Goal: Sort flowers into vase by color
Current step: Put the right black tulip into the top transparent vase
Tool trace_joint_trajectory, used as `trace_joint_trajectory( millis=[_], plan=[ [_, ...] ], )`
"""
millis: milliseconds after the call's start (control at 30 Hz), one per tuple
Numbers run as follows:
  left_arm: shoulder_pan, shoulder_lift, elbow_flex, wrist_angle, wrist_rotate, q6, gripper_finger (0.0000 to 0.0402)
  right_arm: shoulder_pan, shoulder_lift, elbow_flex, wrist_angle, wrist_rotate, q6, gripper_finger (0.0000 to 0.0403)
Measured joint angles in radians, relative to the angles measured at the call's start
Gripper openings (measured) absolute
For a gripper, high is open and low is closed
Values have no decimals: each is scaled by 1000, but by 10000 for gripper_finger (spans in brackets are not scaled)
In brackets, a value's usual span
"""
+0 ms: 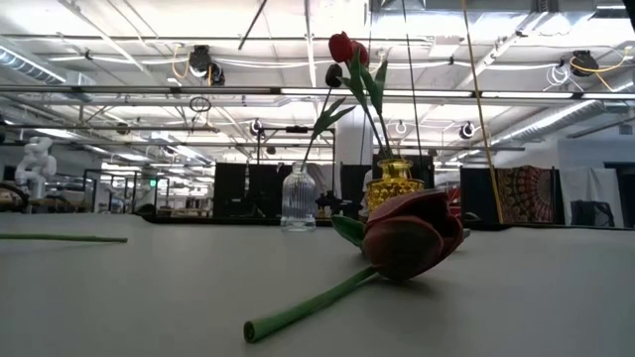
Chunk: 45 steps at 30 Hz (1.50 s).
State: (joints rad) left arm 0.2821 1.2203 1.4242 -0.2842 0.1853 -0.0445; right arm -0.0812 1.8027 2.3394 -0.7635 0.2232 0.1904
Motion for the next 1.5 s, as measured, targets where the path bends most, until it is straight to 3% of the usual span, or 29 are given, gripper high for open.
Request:
trace_joint_trajectory(
  millis=[433,1500],
  plan=[
    [-1,17,0,72,-2,-3,157,0,0,-1,-69,-20,32,0],
    [-2,17,0,84,14,-53,157,4,27,0,29,-66,33,0]
  ],
)
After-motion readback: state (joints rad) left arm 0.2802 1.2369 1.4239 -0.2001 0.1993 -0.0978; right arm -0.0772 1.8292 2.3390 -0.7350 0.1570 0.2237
